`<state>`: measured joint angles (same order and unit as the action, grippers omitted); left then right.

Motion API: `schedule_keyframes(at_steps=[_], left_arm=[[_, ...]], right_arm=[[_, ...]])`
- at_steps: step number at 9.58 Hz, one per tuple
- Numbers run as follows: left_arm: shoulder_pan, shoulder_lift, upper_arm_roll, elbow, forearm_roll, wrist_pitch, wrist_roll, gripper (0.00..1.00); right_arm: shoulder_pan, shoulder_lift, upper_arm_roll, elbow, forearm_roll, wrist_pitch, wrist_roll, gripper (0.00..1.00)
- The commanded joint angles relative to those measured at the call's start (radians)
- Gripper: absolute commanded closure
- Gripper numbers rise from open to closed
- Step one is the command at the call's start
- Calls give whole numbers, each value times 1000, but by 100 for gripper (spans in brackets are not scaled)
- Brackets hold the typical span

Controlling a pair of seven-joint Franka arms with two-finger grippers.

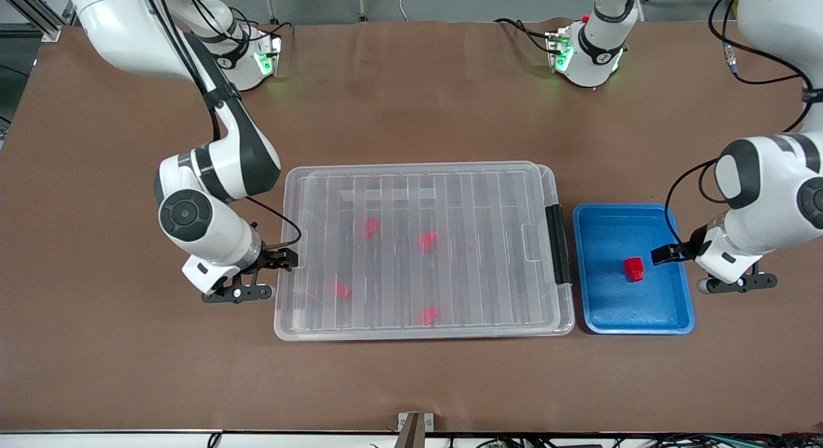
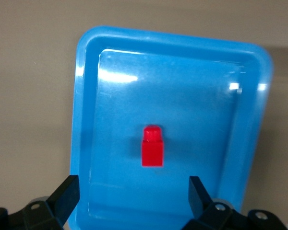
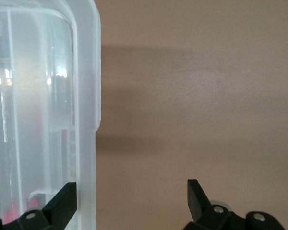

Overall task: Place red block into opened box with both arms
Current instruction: 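Grasp the red block in the blue tray with the left gripper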

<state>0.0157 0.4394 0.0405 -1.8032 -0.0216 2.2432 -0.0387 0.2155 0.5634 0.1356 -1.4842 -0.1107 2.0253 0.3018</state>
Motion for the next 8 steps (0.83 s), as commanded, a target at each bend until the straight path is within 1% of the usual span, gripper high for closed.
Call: schedule_keyframes(at_steps=[1,2,4,7,8], left_arm=[[-7,132,2,-22,-38,146,-29,0],[-10,160,2,-39,-40,189,-55,0],[-29,191,1,-54,-38,239,-142,0],[-30,182,1,-93,-37,237,-144,1],[-28,167,1,-120,-32,237,-135,4]], right_arm=[[-8,12,12,13,-32,-2,-19,0],[-21,12,10,13,-53,-4,-41,0],[-53,3,9,15,-58,-5,-76,0],[-88,-7,2,15,-61,-11,-168,0],[-109,-8,2,15,-61,-11,-202,0]])
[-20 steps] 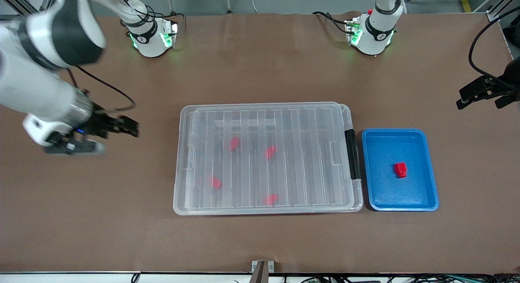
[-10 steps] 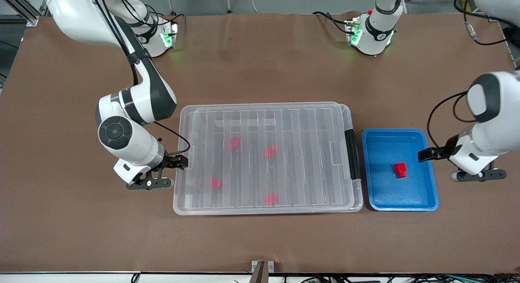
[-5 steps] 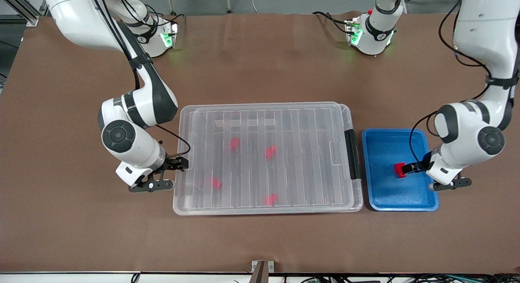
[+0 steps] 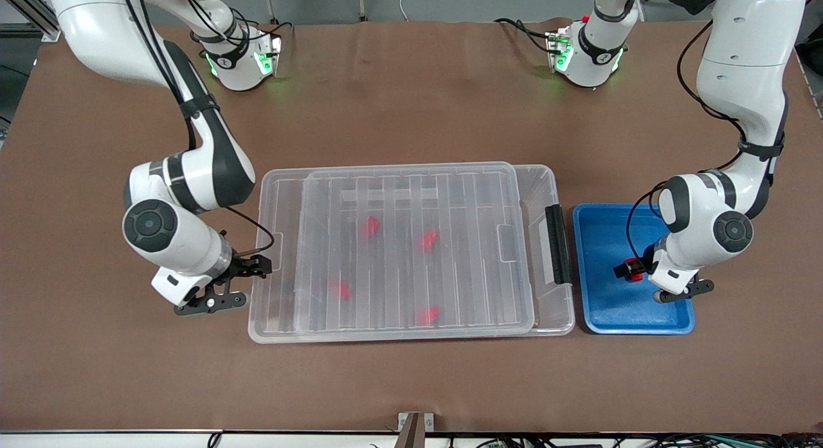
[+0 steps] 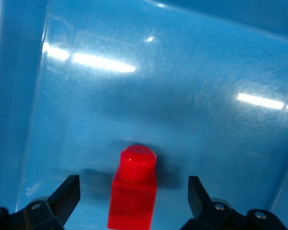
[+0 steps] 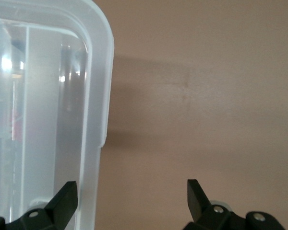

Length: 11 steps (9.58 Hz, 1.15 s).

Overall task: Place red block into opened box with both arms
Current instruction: 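Slide the clear lid open with the right gripper while the left gripper lifts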

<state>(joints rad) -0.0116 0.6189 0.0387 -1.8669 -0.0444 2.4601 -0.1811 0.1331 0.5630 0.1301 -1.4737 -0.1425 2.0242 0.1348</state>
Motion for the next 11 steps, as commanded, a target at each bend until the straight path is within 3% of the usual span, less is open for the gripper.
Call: schedule_keyframes(at_steps=[1,2,3,4,7,9,11], left_arm=[[2,-19,3,-67,-8,19,11,13],[2,-27,3,-69,-8,13,11,53],[1,-28,4,-67,-5,11,11,87],[1,-39,4,-66,-3,11,12,100],[4,-89,6,-67,-2,0,14,100],[-4,-206,-3,-51,8,-91,15,100],[-5,-312,-75,-41,9,-147,12,100]], right_arm=[[-45,-15,8,3,-29,-15,-61,0],[-64,-20,8,4,-29,-28,-88,0],[-81,-22,8,4,-29,-30,-124,0],[-90,-22,6,4,-29,-30,-142,0],[-125,-22,5,4,-29,-33,-214,0],[-144,-22,-6,4,-29,-33,-266,0],[-144,-22,-15,16,-26,-35,-285,0]])
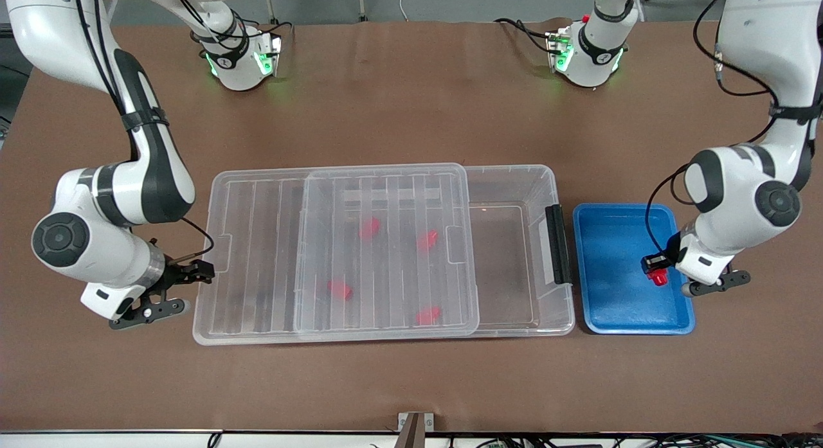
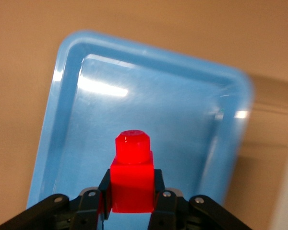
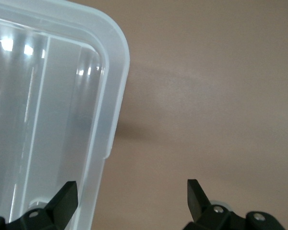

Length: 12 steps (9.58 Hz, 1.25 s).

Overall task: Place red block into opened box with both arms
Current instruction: 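Slide the clear lid open with the right gripper while the left gripper lifts, then carry the red block over the opened box and lower it with the left gripper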

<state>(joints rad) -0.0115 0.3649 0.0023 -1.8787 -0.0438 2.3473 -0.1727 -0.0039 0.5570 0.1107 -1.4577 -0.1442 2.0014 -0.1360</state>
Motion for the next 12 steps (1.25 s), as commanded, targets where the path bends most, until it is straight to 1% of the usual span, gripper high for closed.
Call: schedule_keyframes(at_steps=[1,2,3,4,5,6,7,8,9,10,11,12], left_arm=[[-5,-85,-88,-28,7,-34,-11,100],[-7,-89,-140,2,7,-37,-19,100],[-13,-86,-195,19,8,-54,-66,100],[-24,-80,-243,18,8,-54,-109,100],[-34,-55,-295,18,27,-54,-160,100],[-44,-20,-347,21,75,-52,-235,100],[-45,41,-405,47,175,-46,-339,100],[-47,118,-445,91,274,-45,-431,100],[-57,212,-479,149,377,-45,-526,100],[-67,291,-492,185,465,-45,-591,100],[-67,349,-502,193,535,-23,-614,100],[-67,379,-504,191,551,24,-613,99]], right_arm=[[-1,-17,7,19,-17,-47,-8,0],[2,-40,7,81,0,-115,40,0],[4,-80,7,117,39,-198,161,0],[4,-142,7,118,55,-252,258,0],[-7,-216,7,112,60,-292,294,0],[-37,-276,0,112,83,-340,289,0],[-83,-334,-11,112,106,-418,283,0],[-105,-386,-50,112,141,-497,270,0],[-102,-431,-113,102,170,-571,203,0],[-97,-489,-181,41,191,-590,97,0],[-94,-523,-206,-13,190,-581,61,0],[-88,-526,-212,-15,175,-578,59,0]])
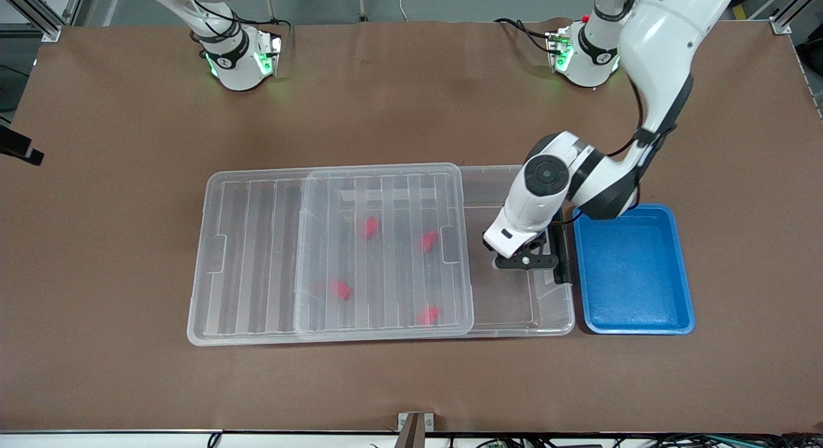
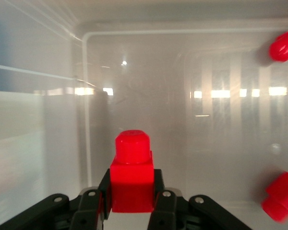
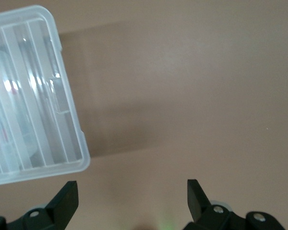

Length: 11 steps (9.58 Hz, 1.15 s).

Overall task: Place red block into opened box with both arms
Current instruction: 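Carry the red block over the opened box and lower it with the left gripper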

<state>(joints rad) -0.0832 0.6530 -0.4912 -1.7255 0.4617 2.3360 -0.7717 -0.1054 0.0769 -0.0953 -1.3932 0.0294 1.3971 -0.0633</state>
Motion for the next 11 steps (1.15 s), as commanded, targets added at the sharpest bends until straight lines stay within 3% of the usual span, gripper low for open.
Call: schedule_keyframes(at_steps=[1,2,3,4,5,6,11], left_arm=[[8,118,-9,37,48,70,-2,99],[8,137,-9,38,49,74,5,97],[8,142,-9,38,49,74,6,87],[7,142,-9,40,49,74,9,59],[7,139,-9,38,64,74,25,8],[14,126,-10,32,75,65,20,0],[52,-24,-55,-2,57,-43,29,0]], right_arm=[[13,-69,-7,-107,-2,25,-19,0],[13,-121,-7,-189,-3,77,-19,0],[16,-170,-3,-266,-20,141,-19,0],[19,-167,-1,-238,-23,128,-18,0],[15,-161,-3,-206,-25,105,-24,0],[18,-154,-1,-185,-26,103,-42,0],[35,-152,5,-176,-26,94,-35,0]])
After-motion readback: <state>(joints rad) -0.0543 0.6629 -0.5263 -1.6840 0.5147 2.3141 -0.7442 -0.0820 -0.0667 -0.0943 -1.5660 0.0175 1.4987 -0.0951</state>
